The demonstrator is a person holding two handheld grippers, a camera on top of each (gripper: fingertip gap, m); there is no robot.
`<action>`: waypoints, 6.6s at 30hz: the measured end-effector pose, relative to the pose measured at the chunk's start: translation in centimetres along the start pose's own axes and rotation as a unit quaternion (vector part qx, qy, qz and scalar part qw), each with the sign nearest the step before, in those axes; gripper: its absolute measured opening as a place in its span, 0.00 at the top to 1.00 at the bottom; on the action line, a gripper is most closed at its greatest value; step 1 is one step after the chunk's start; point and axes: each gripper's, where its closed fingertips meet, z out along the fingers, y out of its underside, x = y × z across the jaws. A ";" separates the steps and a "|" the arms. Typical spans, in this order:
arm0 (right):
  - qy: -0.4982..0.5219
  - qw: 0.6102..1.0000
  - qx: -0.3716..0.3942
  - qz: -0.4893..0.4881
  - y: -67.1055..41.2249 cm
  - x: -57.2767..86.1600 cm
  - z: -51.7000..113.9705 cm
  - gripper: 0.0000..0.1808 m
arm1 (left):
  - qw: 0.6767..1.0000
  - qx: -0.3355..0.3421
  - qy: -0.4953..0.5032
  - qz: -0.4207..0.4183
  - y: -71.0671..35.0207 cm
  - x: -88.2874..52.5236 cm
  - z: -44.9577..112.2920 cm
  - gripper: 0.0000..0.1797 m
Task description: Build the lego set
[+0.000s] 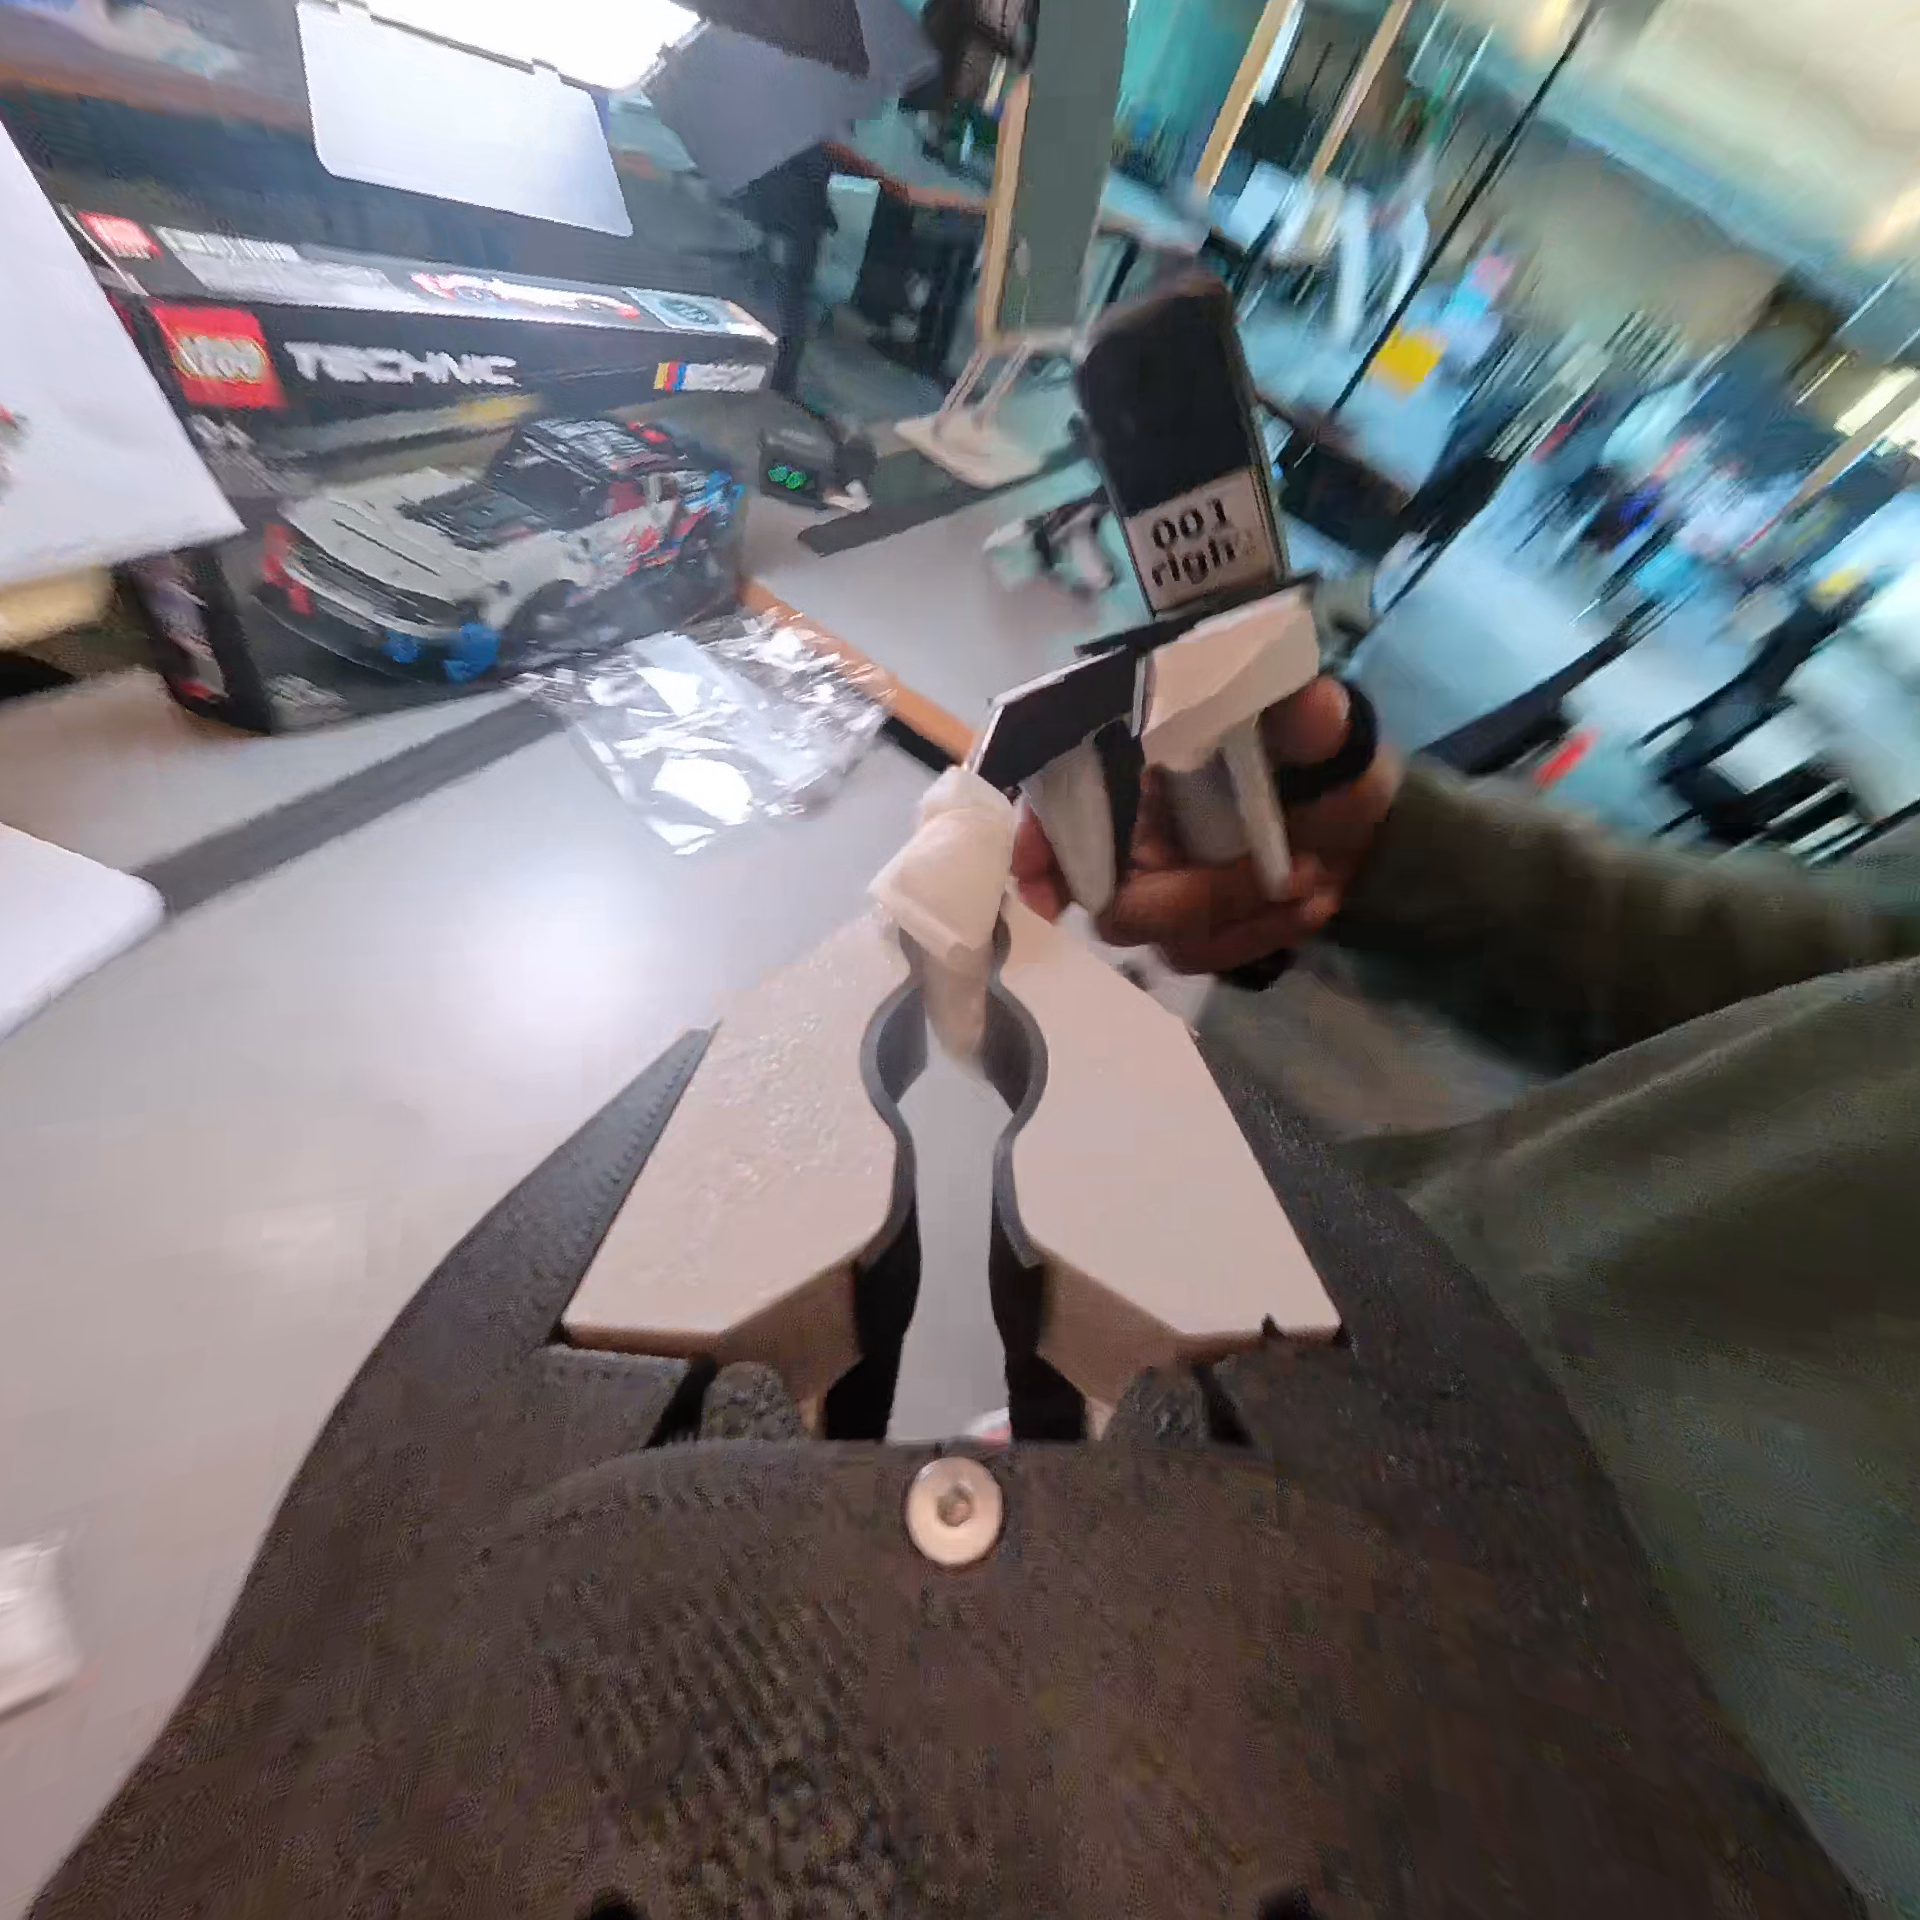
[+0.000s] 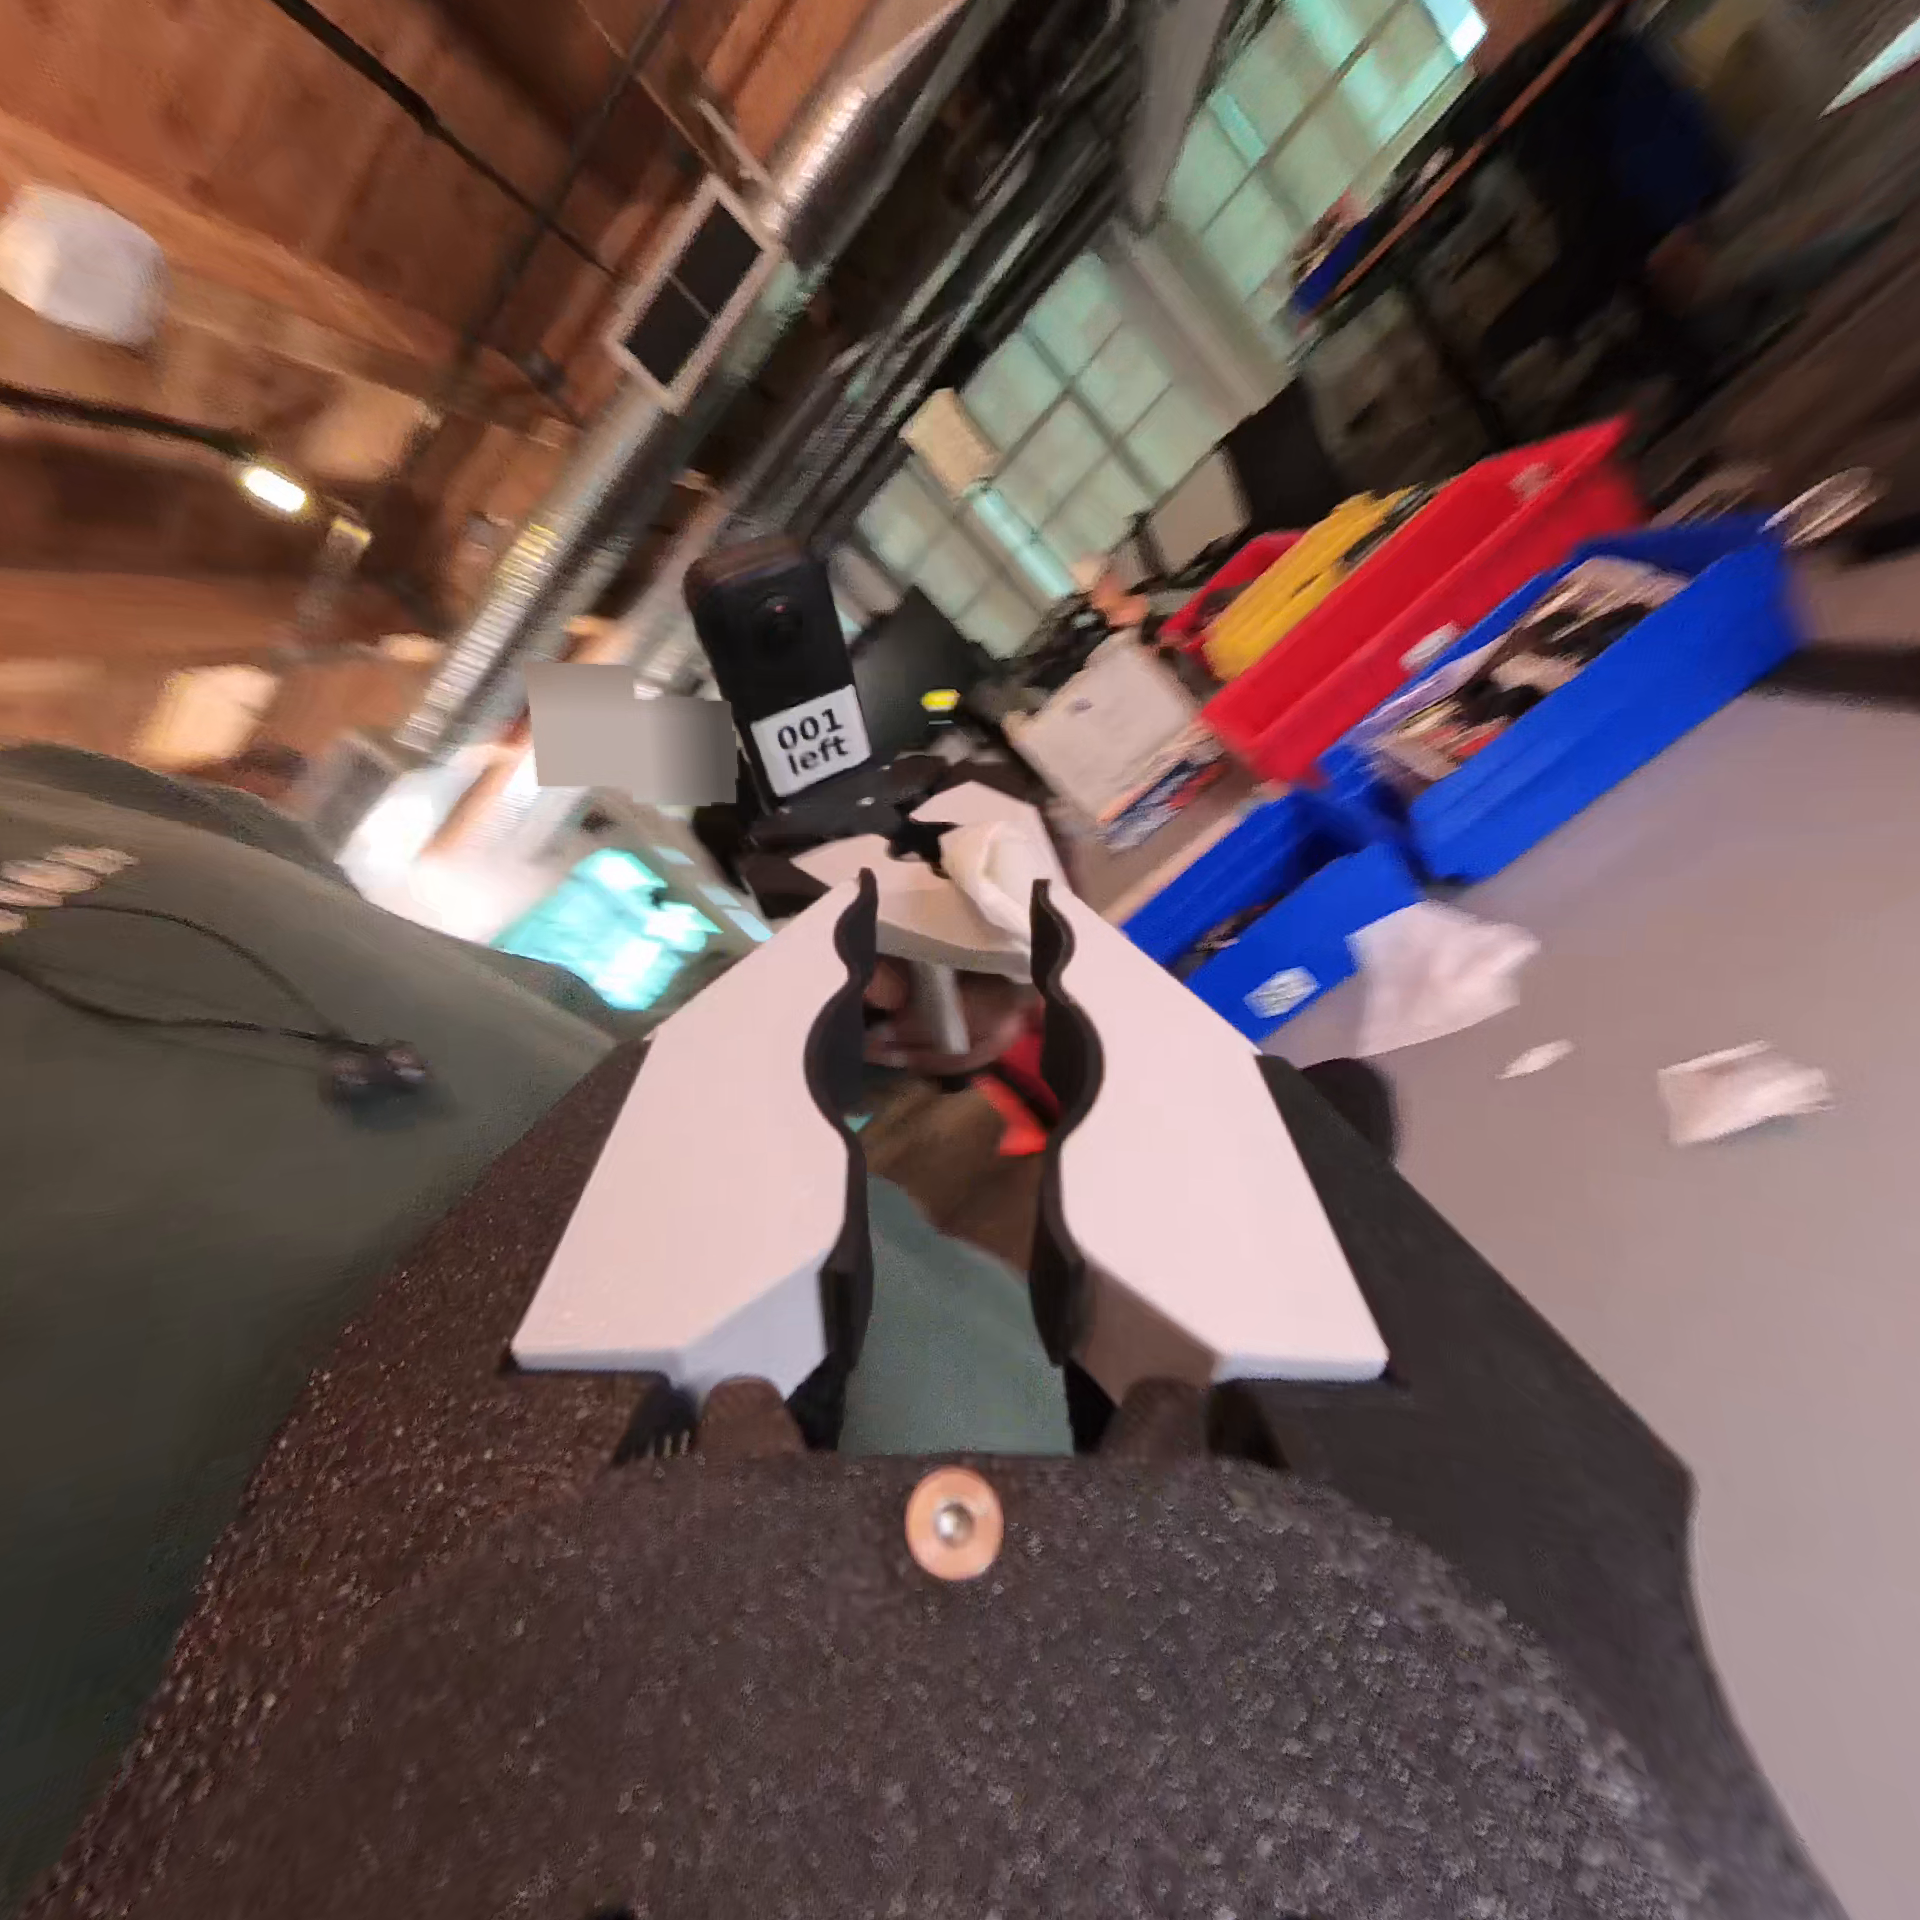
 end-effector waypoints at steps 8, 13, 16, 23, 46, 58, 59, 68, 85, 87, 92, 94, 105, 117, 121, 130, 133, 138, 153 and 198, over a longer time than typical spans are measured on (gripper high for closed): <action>0.174 0.865 -0.109 -0.457 0.9 -0.5 2.3 0.78 | 0.904 0.082 0.207 -0.365 -1.7 1.2 -2.2 1.00; 0.153 0.819 -0.170 -0.527 2.4 -0.4 4.0 0.85 | 0.865 0.081 0.267 -0.417 -1.5 3.0 -2.8 1.00; 0.152 0.822 -0.175 -0.520 2.6 -0.1 4.3 0.90 | 0.865 0.105 0.245 -0.425 -1.5 2.1 -3.2 0.99; 0.182 0.912 -0.174 -0.324 3.7 2.5 4.3 1.00 | 0.958 0.117 0.038 -0.258 0.8 -1.6 -6.1 0.71; 0.080 0.873 -0.241 -0.416 8.2 0.9 12.2 0.79 | 0.920 0.127 0.158 -0.336 3.5 -2.8 -12.8 0.99; 0.181 0.822 -0.280 -0.461 7.6 5.5 14.7 0.98 | 0.922 0.147 0.081 -0.349 3.3 -7.6 -14.2 0.82; 0.189 0.819 -0.284 -0.460 7.6 5.8 14.7 0.98 | 0.927 0.140 0.063 -0.343 3.5 -8.2 -14.5 0.81; 0.281 0.682 -0.363 -0.569 8.0 10.2 15.1 0.99 | 0.957 0.030 -0.053 -0.285 5.9 -11.2 -12.3 0.81; 0.081 0.901 -0.245 -0.348 6.8 3.1 15.3 0.91 | 0.948 0.085 0.206 -0.226 2.7 -7.4 -14.0 1.00; 0.102 0.888 -0.244 -0.377 5.9 3.5 15.3 0.83 | 0.946 0.082 0.221 -0.221 2.4 -7.0 -14.3 1.00; 0.099 0.872 -0.271 -0.396 6.4 3.3 15.7 0.82 | 0.940 0.093 0.229 -0.235 2.0 -7.1 -14.2 1.00; 0.117 0.872 -0.264 -0.395 6.1 3.8 15.8 0.91 | 0.938 0.101 0.225 -0.244 2.0 -7.4 -14.1 1.00; 0.271 0.909 -0.189 -0.255 5.6 10.4 9.6 1.00 | 0.973 -0.022 -0.095 -0.209 12.5 -21.5 -12.4 0.71; 0.411 0.889 -0.115 -0.168 4.8 12.3 -0.6 1.00 | 0.919 -0.261 -0.289 -0.067 27.3 -35.7 -5.5 0.55; 0.439 0.881 -0.108 -0.142 5.4 12.7 -3.7 1.00 | 0.914 -0.251 -0.315 -0.038 27.0 -36.7 -4.7 0.66; 0.407 0.897 -0.102 -0.137 4.7 14.5 -1.8 1.00 | 0.932 -0.219 -0.288 -0.009 25.3 -35.5 -5.8 0.80; 0.388 0.901 -0.110 -0.161 3.1 15.0 0.6 1.00 | 0.950 -0.170 -0.260 0.015 21.5 -32.7 -6.0 0.80; 0.343 0.902 -0.133 -0.225 -0.2 15.2 5.9 1.00 | 0.976 -0.054 -0.205 0.053 12.2 -25.2 -6.5 0.79; 0.227 0.826 -0.291 -0.426 0.0 8.5 14.9 1.00 | 0.949 0.007 -0.207 0.236 1.1 -14.1 -10.9 0.80; 0.403 0.861 -0.292 -0.105 18.1 20.7 3.7 0.99 | 0.949 -0.270 -0.061 0.149 25.8 -16.2 -1.7 0.79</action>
